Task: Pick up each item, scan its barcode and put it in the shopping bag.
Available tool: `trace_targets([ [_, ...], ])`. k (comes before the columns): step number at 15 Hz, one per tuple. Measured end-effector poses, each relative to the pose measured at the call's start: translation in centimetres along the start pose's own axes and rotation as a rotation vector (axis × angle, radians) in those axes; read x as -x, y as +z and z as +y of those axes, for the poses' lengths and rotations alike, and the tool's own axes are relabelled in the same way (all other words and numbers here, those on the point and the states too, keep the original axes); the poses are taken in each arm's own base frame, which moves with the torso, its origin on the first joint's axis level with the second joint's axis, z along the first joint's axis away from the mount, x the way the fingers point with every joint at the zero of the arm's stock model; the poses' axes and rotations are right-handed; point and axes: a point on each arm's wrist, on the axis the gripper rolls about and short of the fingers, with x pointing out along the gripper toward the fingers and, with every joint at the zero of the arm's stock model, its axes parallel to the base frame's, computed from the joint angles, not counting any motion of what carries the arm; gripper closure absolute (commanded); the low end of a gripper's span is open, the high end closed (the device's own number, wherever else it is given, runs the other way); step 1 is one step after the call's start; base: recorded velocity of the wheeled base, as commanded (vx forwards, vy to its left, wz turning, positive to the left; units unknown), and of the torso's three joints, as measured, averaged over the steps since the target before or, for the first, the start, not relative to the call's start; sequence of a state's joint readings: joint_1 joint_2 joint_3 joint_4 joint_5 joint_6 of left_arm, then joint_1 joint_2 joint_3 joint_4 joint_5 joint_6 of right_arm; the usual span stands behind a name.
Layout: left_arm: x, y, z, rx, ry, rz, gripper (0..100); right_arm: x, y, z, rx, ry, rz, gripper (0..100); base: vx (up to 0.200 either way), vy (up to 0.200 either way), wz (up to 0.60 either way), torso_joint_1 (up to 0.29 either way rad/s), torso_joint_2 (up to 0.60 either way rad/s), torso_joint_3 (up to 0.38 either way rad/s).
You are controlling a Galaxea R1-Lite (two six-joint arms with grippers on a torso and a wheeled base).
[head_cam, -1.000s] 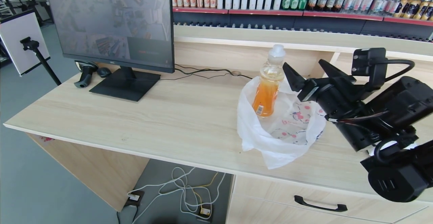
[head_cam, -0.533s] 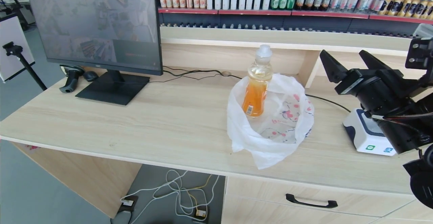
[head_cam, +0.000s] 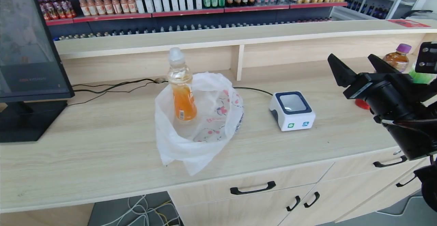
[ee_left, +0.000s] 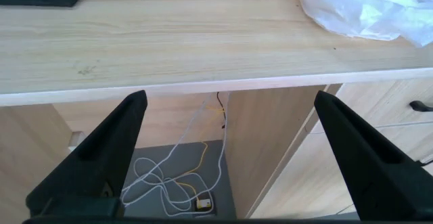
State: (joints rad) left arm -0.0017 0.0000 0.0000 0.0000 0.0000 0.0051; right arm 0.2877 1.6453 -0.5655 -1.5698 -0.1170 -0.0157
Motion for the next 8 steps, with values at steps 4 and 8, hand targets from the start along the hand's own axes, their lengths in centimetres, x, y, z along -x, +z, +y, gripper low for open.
trace_targets([
  [4,0.0,0.0,0.0,0.001,0.000,0.000,0,1.0,0.0,-0.1,0.003,0.003,0.020,0,0.000,-0.200,0.00,0.004,0.00,0.005],
  [8,0.0,0.0,0.0,0.001,0.000,0.000,0,1.3,0.2,-0.1,0.002,0.003,0.020,0,0.000,-0.200,0.00,0.001,0.00,0.001],
])
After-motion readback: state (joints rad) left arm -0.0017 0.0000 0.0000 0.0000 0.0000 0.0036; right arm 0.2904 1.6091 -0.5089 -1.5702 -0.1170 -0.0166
